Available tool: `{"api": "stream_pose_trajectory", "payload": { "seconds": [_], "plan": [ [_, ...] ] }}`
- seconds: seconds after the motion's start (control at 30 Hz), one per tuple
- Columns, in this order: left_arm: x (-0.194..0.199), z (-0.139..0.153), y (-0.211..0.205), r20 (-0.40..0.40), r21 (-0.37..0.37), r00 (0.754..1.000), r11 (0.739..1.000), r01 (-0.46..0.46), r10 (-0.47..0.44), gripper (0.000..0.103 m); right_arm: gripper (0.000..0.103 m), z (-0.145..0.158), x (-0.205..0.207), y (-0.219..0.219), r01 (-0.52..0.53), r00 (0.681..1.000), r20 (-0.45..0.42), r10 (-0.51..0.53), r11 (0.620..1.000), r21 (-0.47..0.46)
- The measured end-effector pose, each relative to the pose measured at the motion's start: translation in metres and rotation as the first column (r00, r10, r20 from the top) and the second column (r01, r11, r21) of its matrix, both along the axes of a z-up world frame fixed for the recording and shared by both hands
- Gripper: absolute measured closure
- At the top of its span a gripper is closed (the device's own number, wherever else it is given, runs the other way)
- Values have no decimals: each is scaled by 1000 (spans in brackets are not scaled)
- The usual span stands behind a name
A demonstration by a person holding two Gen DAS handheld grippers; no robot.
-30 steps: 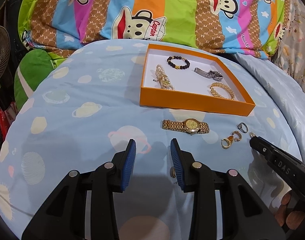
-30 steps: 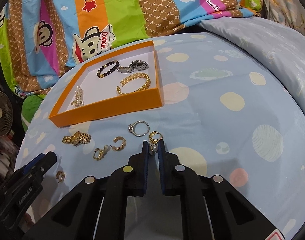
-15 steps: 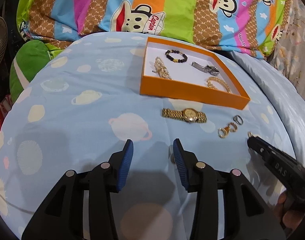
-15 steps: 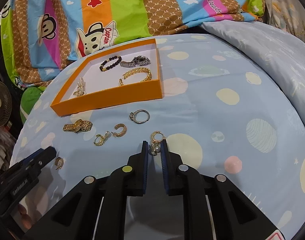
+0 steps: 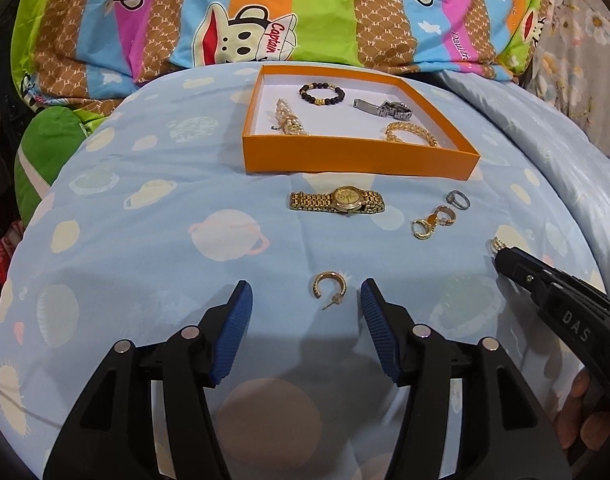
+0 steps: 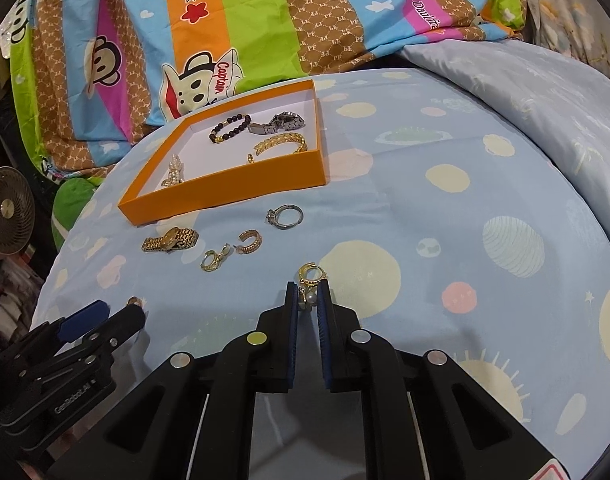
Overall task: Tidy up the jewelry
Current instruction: 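Grasp the gold hoop earring with the left tool while the right tool holds its earring, then lower both earrings into the orange box, open both tools and withdraw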
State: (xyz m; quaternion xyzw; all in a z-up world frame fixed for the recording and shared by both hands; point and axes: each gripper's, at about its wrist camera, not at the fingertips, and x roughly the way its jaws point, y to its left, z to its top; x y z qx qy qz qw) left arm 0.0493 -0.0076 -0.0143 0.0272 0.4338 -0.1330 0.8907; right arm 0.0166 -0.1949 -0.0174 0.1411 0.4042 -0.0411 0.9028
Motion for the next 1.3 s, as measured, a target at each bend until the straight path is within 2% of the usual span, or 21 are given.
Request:
{"api": "stream_pose_trajectory", "payload": {
  "seconds": [0.03, 0.23, 0.37, 0.9, 1.1, 1.3],
  "plan": [
    [0, 0, -1, 1, 6, 1000, 1000, 1, -1, 50, 93, 0, 0, 0, 0, 1000, -1, 0, 1000, 0],
    [3, 0, -4, 8, 16, 1000, 1000, 2, -2, 69, 93, -1, -1, 1, -1, 1000, -1, 1, 1000, -4],
    [3, 1, -4, 9, 9, 1000, 1000, 3, -3, 87, 93, 0, -1, 2, -4, 1000, 6, 5, 1000, -12],
    [-5, 12, -8, 43, 10, 999, 1000, 25, -25, 87, 93, 10, -13, 4, -6, 998, 59, 7, 1000, -21],
    [-2, 28, -7, 83, 7, 996, 1000, 23, -24, 87, 93, 23, -9, 5, -10, 996, 89, 13, 999, -43],
    [17, 53, -2, 153, 11, 988, 1000, -3, 2, 87, 93, 48, 14, -2, -19, 989, 144, 28, 998, -63]
  ]
}}
